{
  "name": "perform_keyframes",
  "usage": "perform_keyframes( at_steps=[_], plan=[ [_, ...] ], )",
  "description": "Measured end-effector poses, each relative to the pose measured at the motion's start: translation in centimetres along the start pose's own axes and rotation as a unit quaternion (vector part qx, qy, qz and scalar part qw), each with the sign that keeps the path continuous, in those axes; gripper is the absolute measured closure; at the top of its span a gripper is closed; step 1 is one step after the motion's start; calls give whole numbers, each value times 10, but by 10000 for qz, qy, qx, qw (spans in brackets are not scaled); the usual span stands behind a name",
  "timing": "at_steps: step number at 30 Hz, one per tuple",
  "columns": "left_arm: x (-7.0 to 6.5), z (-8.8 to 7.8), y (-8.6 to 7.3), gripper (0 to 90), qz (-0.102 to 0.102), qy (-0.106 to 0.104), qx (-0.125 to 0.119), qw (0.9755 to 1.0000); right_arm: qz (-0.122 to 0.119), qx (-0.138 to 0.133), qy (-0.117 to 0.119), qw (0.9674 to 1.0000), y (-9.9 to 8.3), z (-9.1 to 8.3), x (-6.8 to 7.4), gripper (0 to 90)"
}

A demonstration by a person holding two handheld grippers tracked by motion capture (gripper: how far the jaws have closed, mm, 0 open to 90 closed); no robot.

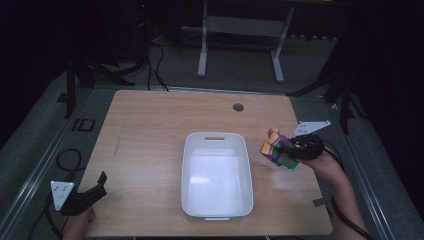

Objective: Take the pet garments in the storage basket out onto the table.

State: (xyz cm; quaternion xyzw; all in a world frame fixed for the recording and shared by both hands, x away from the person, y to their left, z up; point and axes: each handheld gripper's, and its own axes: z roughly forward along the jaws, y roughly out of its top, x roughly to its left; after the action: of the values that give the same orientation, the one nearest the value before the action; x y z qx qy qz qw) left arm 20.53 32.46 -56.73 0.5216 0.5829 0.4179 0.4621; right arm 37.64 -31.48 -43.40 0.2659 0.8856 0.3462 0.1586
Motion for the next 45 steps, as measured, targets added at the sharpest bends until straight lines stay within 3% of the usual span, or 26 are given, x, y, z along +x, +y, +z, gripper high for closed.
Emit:
perform_keyframes(
  at_steps=[10,18,26,30,34,36,39,43,45],
  plan=[
    [0,0,0,9,12,-10,-1,10000,255,167,-259,9992,-27,44,-5,668],
    [0,0,0,9,9,-11,-4,10000,449,323,-303,9980,-38,73,-8,665],
    [0,0,0,9,12,-9,-3,10000,571,470,-314,9968,-48,99,-5,643],
    [0,0,0,9,3,-7,-2,10000,654,356,-365,9966,-47,103,-3,624],
    [0,0,0,9,-5,-4,-4,10000,646,426,-333,9964,-45,102,-3,524],
    [0,0,0,9,-8,-2,-3,10000,581,478,-359,9965,-40,98,-1,383],
    [0,0,0,10,-3,3,-2,10000,599,372,-383,9968,-36,90,0,242],
    [0,0,0,9,-8,3,-4,10000,637,241,-313,9972,-33,78,1,142],
    [0,0,0,10,-13,4,-8,10000,649,179,-415,9969,-33,71,1,126]
  ],
)
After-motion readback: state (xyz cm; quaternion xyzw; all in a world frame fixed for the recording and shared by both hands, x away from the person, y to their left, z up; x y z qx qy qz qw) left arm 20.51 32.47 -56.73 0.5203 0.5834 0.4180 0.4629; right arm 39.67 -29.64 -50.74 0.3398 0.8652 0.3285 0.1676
